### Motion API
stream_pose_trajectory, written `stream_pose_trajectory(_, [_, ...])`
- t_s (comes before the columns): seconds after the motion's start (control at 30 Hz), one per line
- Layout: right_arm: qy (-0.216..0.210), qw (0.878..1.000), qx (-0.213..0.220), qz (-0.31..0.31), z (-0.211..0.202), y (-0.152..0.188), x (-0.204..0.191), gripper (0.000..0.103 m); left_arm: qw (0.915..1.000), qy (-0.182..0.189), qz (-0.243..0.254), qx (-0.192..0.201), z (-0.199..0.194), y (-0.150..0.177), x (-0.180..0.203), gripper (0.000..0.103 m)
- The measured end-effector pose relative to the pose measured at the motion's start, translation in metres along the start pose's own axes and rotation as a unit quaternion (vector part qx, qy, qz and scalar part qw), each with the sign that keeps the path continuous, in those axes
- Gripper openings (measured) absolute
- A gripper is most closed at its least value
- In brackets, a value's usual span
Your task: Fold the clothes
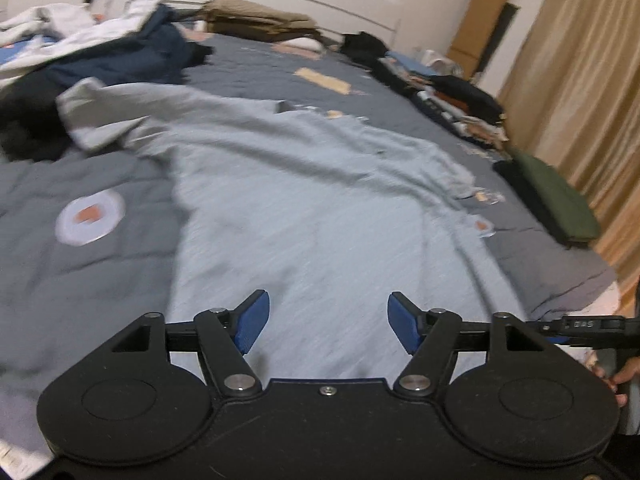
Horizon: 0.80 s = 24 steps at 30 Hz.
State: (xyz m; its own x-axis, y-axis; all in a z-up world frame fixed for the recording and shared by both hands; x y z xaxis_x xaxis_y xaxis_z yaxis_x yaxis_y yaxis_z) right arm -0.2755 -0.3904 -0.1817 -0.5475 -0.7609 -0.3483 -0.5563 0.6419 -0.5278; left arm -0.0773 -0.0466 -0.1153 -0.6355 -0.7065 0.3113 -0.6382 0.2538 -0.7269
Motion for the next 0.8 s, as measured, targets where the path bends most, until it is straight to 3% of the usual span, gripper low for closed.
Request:
stream_pose_trajectory(0.1, [-0.004, 1.000, -0.014, 0.008, 0.001, 0.006, 0.003, 0.051, 0.9993, -0.037, -0.006, -0.003, -0.016, 0.013, -0.013, 0.070])
stream_pose_trajectory(0.23, [-0.029, 0.996, -0.012, 0.079, 0.004, 0.008, 0.014, 0.051, 0.9958, -0.087, -0.013, -0.023, -0.023, 0.028, -0.028, 0.070])
stream_pose_trajectory(0.37, [-0.022, 0.997, -0.012, 0.076, 0.005, 0.010, 0.009, 0.049, 0.9907, -0.121, -0.010, -0.061, -0.015, 0.045, -0.037, 0.069])
stream_pose_trajectory(0.43, [-0.037, 0.997, -0.024, 0.061, 0.006, 0.012, 0.000, 0.036, 0.9894, -0.121, -0.007, -0.080, -0.008, 0.051, -0.038, 0.067])
stream_pose_trajectory(0.5, [-0.058, 0.995, -0.037, 0.066, 0.008, 0.012, -0.005, 0.006, 0.9891, -0.111, -0.020, -0.095, -0.002, 0.056, -0.042, 0.028])
stream_pose_trajectory(0.6, [-0.073, 0.992, -0.015, 0.098, -0.005, 0.007, 0.002, 0.004, 0.9888, -0.095, -0.050, -0.104, -0.002, 0.059, -0.051, 0.010])
stream_pose_trajectory(0.8, [-0.110, 0.979, 0.104, 0.137, -0.099, -0.035, 0.031, 0.003, 0.9922, -0.032, -0.112, -0.042, -0.051, 0.040, -0.053, 0.006])
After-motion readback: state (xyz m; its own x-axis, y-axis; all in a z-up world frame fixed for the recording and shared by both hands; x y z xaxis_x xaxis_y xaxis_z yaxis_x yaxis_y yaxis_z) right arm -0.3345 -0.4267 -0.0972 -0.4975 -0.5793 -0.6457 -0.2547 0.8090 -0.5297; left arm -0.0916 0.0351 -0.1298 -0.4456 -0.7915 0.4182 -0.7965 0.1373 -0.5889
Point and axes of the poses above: each gripper's, at about its wrist camera, not at the fingertips, and z roughly the way its jaws point, x to its right, y to its underside, the point moved 3 cm from there along z, roughly the way its jaws point, and after that the axes turned 2 degrees about y, right-handed, at the moved point
